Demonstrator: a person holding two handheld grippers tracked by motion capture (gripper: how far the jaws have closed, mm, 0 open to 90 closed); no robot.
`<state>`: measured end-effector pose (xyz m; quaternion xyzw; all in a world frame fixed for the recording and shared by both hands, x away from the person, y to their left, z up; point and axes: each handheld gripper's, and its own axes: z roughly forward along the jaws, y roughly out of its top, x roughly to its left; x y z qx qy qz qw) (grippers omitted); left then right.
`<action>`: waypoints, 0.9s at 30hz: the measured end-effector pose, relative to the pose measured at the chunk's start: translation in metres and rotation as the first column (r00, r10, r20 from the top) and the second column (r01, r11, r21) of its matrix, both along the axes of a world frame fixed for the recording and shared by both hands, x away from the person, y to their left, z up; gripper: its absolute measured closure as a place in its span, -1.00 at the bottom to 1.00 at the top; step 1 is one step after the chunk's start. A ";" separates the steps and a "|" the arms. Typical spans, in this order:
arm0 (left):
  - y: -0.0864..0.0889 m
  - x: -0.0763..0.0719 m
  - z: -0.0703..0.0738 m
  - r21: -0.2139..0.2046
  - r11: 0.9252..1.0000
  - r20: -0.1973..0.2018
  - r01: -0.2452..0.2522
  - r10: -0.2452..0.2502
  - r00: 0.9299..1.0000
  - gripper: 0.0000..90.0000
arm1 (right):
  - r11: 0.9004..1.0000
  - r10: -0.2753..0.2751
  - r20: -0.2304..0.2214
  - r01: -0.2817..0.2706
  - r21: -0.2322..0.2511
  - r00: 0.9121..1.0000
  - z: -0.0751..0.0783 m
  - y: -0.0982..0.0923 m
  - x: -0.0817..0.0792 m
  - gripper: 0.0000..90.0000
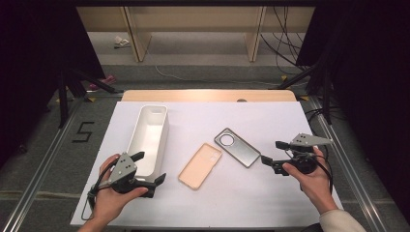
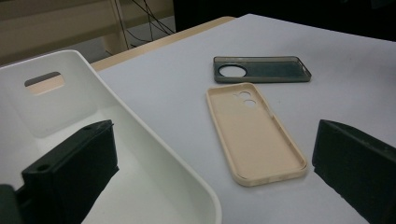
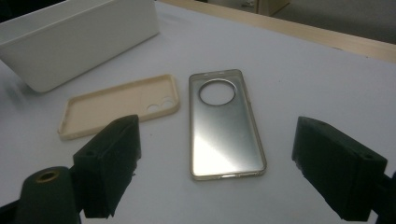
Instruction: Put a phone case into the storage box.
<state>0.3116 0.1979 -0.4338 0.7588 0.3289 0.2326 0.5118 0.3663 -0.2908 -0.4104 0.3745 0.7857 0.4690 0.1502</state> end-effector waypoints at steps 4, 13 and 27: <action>0.000 0.000 0.000 -0.002 1.000 0.001 0.001 -0.001 1.000 -1.00 | 1.000 -0.009 -0.003 0.009 -0.006 1.000 -0.001 0.001 0.003 -0.63; 0.000 0.001 0.000 0.001 1.000 0.000 0.001 -0.001 1.000 -1.00 | 0.997 -0.034 -0.027 0.032 -0.066 0.999 -0.006 0.007 0.015 0.05; -0.002 0.001 -0.001 0.006 1.000 0.000 0.005 -0.005 1.000 -1.00 | 0.955 -0.116 -0.146 0.070 -0.289 0.982 -0.026 0.020 0.066 1.00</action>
